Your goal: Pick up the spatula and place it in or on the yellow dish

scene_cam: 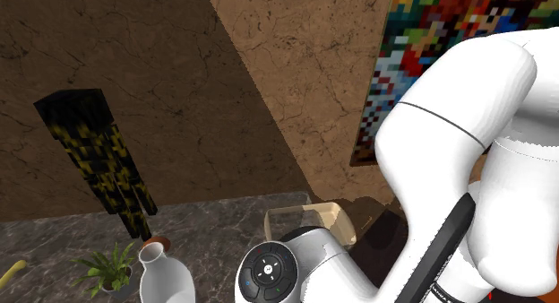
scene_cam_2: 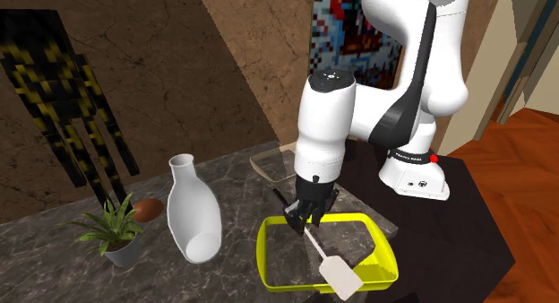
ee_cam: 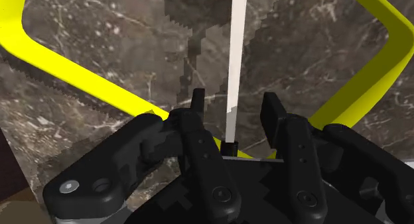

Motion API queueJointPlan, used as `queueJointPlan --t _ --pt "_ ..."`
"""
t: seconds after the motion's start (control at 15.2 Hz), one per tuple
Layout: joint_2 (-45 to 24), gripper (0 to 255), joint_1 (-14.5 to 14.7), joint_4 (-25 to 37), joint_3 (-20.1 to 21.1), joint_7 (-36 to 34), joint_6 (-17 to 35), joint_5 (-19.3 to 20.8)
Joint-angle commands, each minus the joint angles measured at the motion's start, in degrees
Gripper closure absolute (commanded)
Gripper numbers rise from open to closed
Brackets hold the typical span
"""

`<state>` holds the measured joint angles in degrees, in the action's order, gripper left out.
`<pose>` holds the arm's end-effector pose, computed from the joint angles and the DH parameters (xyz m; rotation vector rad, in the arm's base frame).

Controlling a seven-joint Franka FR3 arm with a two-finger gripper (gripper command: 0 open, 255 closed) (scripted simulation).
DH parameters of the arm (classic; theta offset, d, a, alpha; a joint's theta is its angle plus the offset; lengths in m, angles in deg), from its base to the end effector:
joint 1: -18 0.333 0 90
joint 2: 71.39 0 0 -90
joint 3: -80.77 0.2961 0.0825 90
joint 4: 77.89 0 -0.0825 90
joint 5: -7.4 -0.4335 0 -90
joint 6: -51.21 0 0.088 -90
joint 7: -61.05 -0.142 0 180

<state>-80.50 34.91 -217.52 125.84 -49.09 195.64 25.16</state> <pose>0.2283 0.4562 0.1607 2.9857 -0.9091 0.0992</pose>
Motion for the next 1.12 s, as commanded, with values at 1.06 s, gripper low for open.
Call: queueJointPlan --t 1.06 --pt "8.8 0 -1.8 1.0 3.2 8.4 -6.2 -11.8"
